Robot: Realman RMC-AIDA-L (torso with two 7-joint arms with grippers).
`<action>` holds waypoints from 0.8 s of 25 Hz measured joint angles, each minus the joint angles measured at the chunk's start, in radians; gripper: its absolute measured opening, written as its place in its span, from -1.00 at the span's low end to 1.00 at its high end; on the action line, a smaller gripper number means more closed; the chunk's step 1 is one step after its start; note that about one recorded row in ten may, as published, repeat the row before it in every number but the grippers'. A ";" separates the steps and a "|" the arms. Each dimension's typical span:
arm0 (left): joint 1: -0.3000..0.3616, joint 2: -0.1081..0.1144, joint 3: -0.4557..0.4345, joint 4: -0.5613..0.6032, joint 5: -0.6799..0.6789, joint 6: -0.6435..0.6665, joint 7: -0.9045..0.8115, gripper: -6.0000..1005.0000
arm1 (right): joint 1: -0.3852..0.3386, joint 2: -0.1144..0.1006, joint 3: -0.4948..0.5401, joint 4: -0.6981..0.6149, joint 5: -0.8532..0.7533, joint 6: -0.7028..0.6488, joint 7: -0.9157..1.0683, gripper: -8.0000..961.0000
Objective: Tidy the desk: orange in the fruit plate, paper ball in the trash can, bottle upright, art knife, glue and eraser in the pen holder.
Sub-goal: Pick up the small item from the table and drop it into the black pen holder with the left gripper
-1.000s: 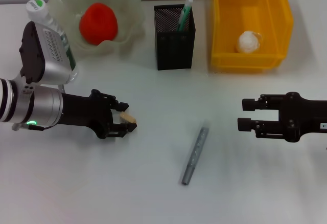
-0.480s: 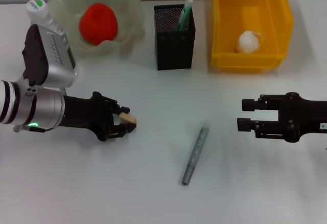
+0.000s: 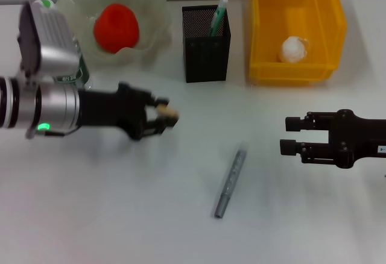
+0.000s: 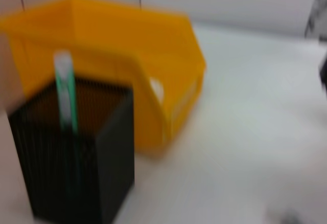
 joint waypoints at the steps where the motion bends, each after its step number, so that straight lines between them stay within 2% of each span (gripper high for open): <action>1: 0.002 0.000 0.000 0.013 -0.047 0.008 0.000 -0.20 | 0.000 0.000 0.000 0.000 0.000 0.000 0.000 0.31; 2: 0.002 0.000 0.000 0.013 -0.047 0.008 0.000 -0.20 | 0.000 0.000 0.000 0.000 0.000 0.000 0.000 0.31; 3: 0.002 0.000 0.000 0.025 -0.147 0.020 -0.001 -0.20 | -0.002 0.000 0.000 0.001 0.000 0.000 0.000 0.31; 4: 0.002 0.000 0.000 0.025 -0.147 0.020 -0.001 -0.20 | -0.002 0.000 0.000 0.001 0.000 0.000 0.000 0.31; 8: -0.012 -0.003 0.006 0.020 -0.292 0.011 -0.001 -0.20 | -0.003 0.002 0.000 0.010 0.001 0.000 -0.002 0.31; 11: -0.018 -0.004 0.008 0.017 -0.316 0.002 0.002 -0.20 | -0.001 0.002 0.000 0.015 0.002 0.000 -0.005 0.30; 12: -0.045 -0.007 0.009 -0.011 -0.385 -0.044 0.008 -0.20 | 0.001 0.002 0.000 0.016 0.002 0.000 -0.006 0.30; 14: -0.063 -0.008 0.009 -0.035 -0.420 -0.068 0.010 -0.20 | 0.002 0.002 0.000 0.016 0.002 0.000 -0.007 0.30; 17: -0.072 -0.008 0.009 -0.047 -0.440 -0.080 0.013 -0.21 | 0.005 0.002 0.000 0.016 0.000 0.000 -0.007 0.30; 18: -0.090 -0.009 0.030 -0.078 -0.514 -0.112 0.052 -0.21 | 0.007 0.002 0.000 0.016 -0.002 0.001 -0.008 0.30; 20: -0.095 -0.009 0.070 -0.088 -0.564 -0.139 0.078 -0.21 | 0.007 0.002 0.000 0.016 -0.002 0.001 -0.008 0.30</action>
